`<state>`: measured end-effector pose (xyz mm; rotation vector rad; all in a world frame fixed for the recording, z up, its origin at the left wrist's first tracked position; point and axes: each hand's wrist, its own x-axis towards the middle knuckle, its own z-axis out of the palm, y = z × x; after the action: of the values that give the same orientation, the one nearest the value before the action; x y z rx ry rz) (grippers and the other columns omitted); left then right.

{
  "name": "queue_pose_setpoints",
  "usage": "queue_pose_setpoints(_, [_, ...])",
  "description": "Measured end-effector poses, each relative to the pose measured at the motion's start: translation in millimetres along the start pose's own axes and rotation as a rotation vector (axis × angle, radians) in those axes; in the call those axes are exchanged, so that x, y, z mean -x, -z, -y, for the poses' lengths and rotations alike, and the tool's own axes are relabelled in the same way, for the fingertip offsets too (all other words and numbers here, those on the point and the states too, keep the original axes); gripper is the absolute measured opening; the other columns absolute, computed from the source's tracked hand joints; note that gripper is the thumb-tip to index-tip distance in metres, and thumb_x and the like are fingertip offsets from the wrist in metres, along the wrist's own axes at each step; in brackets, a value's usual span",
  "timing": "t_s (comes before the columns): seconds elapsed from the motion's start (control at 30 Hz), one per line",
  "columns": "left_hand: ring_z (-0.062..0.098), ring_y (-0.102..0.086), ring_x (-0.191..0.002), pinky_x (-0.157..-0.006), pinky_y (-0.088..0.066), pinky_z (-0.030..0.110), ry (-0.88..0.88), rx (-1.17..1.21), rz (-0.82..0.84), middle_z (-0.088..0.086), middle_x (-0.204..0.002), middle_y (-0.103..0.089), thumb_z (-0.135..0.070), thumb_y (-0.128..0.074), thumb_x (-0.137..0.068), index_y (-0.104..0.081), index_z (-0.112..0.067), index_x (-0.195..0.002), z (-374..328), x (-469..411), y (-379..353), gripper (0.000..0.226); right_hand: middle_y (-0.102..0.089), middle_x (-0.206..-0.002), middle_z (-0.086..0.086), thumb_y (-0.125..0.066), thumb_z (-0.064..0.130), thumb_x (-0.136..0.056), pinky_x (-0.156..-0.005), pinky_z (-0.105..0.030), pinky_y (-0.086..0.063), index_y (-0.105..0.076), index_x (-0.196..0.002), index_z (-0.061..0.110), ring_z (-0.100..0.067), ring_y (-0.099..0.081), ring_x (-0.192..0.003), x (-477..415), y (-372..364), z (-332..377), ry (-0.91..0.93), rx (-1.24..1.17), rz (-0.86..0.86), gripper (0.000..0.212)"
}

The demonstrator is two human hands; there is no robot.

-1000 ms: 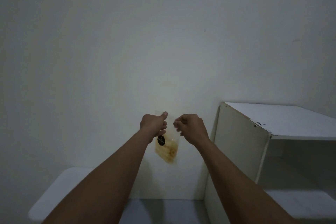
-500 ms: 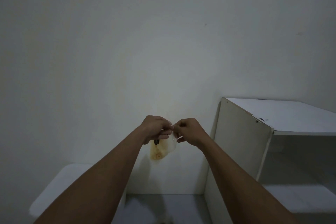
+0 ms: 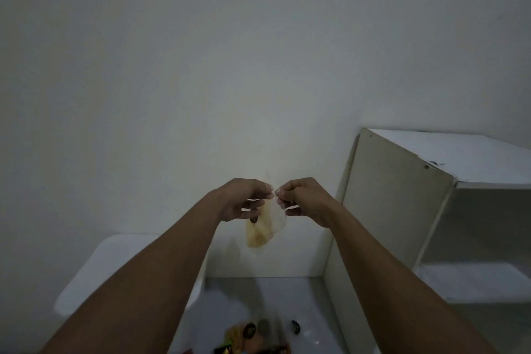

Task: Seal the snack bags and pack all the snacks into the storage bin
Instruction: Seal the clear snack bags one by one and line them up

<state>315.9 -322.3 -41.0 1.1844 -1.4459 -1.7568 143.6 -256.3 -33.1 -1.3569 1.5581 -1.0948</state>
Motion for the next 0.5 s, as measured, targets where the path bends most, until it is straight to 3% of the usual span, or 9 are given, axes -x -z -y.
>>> queue_pose_setpoints(0.07, [0.012,-0.062,-0.081,-0.072,-0.056,0.028,-0.004,-0.016,-0.013,-0.003,-0.089,-0.076,-0.019,-0.069,-0.086,-0.074,-0.015,-0.102,5,-4,0,0.017,-0.070,-0.083,-0.009,-0.058,0.009,-0.095,-0.072,-0.034,-0.058,-0.071,-0.095,0.004,-0.017,-0.066,-0.074,-1,-5,-6,0.021,0.058,-0.040,0.015])
queue_pose_setpoints(0.13, [0.012,-0.066,-0.086,-0.075,-0.057,0.028,-0.022,0.000,-0.065,-0.002,-0.092,-0.077,-0.019,-0.070,-0.086,-0.075,-0.013,-0.102,9,-12,-1,0.018,-0.071,-0.090,-0.006,-0.058,0.027,-0.097,-0.074,-0.036,-0.059,-0.069,-0.100,0.007,-0.016,-0.068,-0.079,-1,-11,-15,0.056,0.117,-0.064,0.024])
queue_pose_setpoints(0.2, [0.013,-0.067,-0.091,-0.077,-0.058,0.028,-0.042,0.049,-0.104,0.000,-0.096,-0.077,-0.017,-0.070,-0.085,-0.076,-0.013,-0.099,14,-20,-2,0.016,-0.071,-0.098,-0.002,-0.062,0.049,-0.090,-0.076,-0.037,-0.060,-0.065,-0.107,0.014,-0.017,-0.069,-0.088,-3,-19,-31,0.064,0.172,-0.038,0.040])
queue_pose_setpoints(0.23, [0.013,-0.068,-0.093,-0.076,-0.058,0.028,-0.047,0.071,-0.114,0.000,-0.097,-0.078,-0.018,-0.070,-0.085,-0.076,-0.013,-0.099,16,-24,-3,0.016,-0.070,-0.101,-0.001,-0.067,0.051,-0.085,-0.077,-0.038,-0.060,-0.064,-0.109,0.017,-0.017,-0.068,-0.090,-5,-23,-40,0.060,0.232,-0.032,0.042])
queue_pose_setpoints(0.33, [0.014,-0.067,-0.095,-0.074,-0.057,0.028,-0.075,0.007,-0.176,-0.001,-0.099,-0.076,-0.020,-0.069,-0.087,-0.074,-0.015,-0.100,29,-38,-6,0.015,-0.069,-0.099,-0.005,-0.065,0.020,-0.086,-0.077,-0.048,-0.060,-0.066,-0.103,0.020,-0.023,-0.069,-0.087,-15,-32,-70,0.024,0.335,-0.090,0.017])
queue_pose_setpoints(0.43, [0.020,-0.064,-0.096,-0.077,-0.056,0.032,-0.139,-0.105,-0.333,0.002,-0.108,-0.068,-0.020,-0.069,-0.086,-0.069,-0.019,-0.102,63,-61,-7,0.016,-0.072,-0.091,-0.005,-0.051,0.010,-0.089,-0.075,-0.049,-0.061,-0.066,-0.086,0.028,-0.024,-0.069,-0.085,-25,-38,-97,-0.001,0.316,-0.186,0.024])
queue_pose_setpoints(0.5, [0.021,-0.063,-0.090,-0.078,-0.053,0.032,-0.122,-0.200,-0.436,0.004,-0.107,-0.064,-0.019,-0.066,-0.086,-0.058,-0.022,-0.119,95,-75,-4,0.034,-0.073,-0.088,-0.002,-0.053,0.008,-0.089,-0.074,-0.046,-0.061,-0.068,-0.079,0.033,-0.022,-0.069,-0.085,-34,-41,-118,-0.016,0.293,-0.193,0.030])
